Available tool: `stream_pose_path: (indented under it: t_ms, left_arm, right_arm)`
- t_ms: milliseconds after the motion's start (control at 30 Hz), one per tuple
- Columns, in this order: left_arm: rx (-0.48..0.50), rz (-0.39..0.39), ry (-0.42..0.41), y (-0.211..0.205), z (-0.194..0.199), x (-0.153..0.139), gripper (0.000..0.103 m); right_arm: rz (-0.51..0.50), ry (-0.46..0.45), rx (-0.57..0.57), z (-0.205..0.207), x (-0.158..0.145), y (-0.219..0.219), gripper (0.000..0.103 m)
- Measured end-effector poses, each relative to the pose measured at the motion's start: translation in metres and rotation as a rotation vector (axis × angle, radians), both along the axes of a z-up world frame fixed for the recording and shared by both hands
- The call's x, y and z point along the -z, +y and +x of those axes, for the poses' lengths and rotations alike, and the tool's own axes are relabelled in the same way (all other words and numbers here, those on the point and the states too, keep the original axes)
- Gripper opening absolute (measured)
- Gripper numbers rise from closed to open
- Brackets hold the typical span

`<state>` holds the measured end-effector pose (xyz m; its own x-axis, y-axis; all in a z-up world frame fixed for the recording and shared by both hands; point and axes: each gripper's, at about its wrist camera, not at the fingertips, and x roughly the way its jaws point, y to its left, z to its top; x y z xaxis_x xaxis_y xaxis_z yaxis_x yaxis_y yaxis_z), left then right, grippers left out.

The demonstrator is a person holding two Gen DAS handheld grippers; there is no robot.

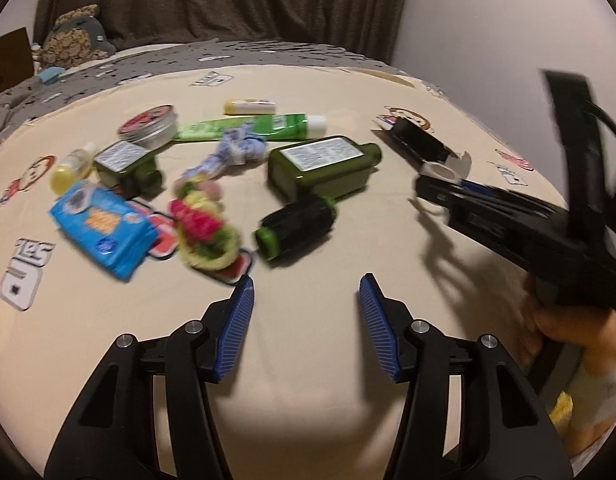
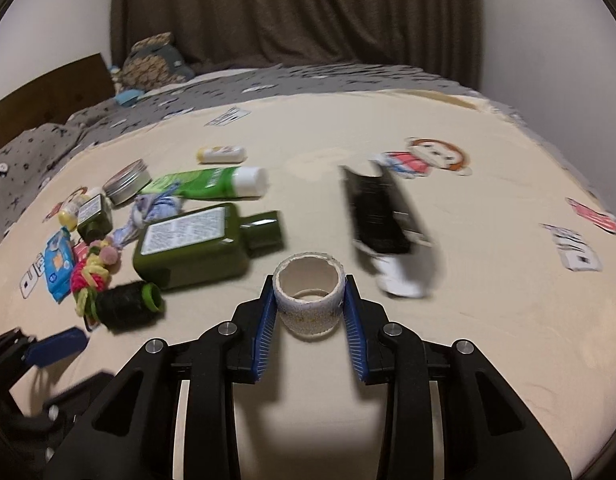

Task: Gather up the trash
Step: 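Grasp the white cup with the right tool while the left tool grasps the black spool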

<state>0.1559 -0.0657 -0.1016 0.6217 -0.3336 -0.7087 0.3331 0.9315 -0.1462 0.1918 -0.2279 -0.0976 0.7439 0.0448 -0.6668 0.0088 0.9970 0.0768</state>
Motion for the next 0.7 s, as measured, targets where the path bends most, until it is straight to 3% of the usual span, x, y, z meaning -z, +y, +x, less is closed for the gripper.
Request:
stream_pose_path:
  t_ms: [300,533,700]
  left_arm:
    - [-0.049,-0.051,0.038,-0.018,0.041,0.004,0.053]
    - [-0.047,0.073,0.003,-0.037,0.047,0.008,0.052]
    - [-0.049,0.070,-0.003,-0.032,0.038,0.006,0.048]
  right_arm:
    - [0.015,0.018,0.037,-0.041,0.006,-0.022,0.034]
    - [0.020,0.015,0.028,-0.049,0.007,-0.022,0.033]
    - [0.014,0.000,0.011,-0.061,0.001,-0.015,0.033]
